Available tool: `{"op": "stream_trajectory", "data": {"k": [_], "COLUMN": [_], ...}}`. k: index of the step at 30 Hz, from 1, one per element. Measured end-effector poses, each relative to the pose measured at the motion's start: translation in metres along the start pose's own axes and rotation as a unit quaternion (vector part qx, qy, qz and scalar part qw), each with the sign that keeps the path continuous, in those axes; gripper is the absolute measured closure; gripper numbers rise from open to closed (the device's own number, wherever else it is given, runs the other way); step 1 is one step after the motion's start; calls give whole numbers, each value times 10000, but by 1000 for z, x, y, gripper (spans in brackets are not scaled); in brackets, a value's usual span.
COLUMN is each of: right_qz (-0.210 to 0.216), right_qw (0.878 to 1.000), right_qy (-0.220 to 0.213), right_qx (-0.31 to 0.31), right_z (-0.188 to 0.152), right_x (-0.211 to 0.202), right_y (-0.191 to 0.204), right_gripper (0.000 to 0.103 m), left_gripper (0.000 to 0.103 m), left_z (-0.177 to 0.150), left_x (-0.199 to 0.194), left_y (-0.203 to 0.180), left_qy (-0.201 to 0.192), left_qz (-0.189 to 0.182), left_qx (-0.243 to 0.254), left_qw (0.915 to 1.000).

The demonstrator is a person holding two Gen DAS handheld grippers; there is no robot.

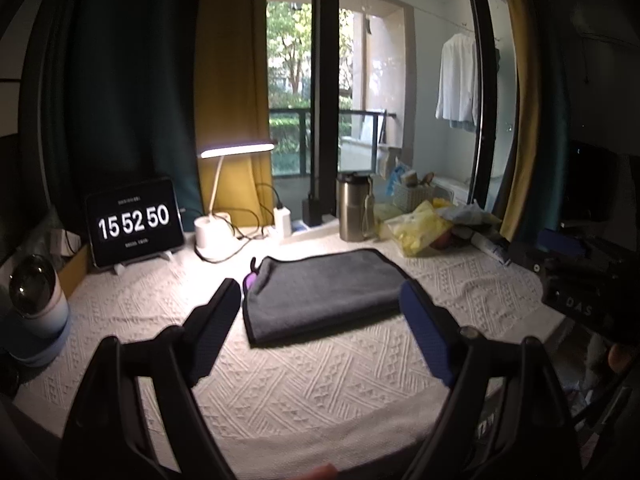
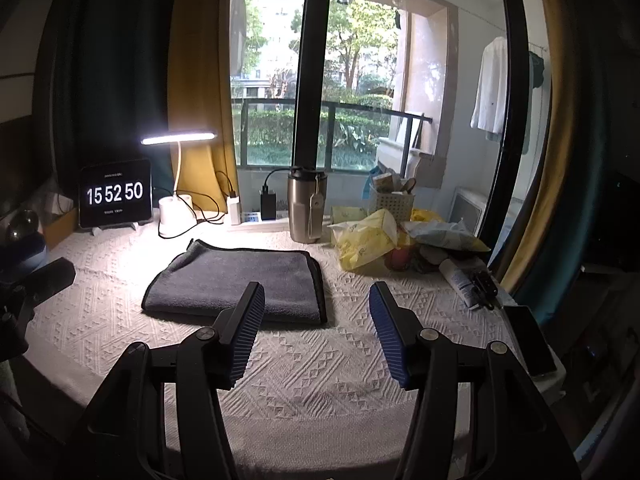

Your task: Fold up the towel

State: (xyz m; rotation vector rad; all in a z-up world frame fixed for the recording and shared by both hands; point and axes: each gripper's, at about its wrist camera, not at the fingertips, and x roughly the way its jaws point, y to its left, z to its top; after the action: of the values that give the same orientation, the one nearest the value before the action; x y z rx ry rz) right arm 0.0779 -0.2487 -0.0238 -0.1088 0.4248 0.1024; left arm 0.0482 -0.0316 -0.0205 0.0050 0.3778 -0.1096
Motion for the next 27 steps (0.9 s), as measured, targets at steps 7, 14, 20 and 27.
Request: {"op": "stream_trajectory", "data": {"k": [7, 14, 20, 27], "right_qz": [8, 55, 48, 48], "right_qw": [9998, 9990, 9983, 9971], "right_qy": [-199, -437, -584, -754], "right_qx": [-3, 49, 54, 43], "right_z": [0, -3, -3, -1], "right_x": [-24, -51, -67, -83], "right_y": [2, 4, 5, 6], "right_gripper": [45, 45, 45, 45], "left_gripper": [20, 20, 19, 18], "left_z": [2, 4, 7, 11], "left_x": [-28, -55, -67, -83], "left_y": [-7, -5, -1, -1], "left_qy": [-380, -763, -909, -1165], "left_qz": [-1, -10, 15, -72], "left_qx": [158, 81, -10, -19], "left_qw": [9992, 9970, 9959, 9932]}}
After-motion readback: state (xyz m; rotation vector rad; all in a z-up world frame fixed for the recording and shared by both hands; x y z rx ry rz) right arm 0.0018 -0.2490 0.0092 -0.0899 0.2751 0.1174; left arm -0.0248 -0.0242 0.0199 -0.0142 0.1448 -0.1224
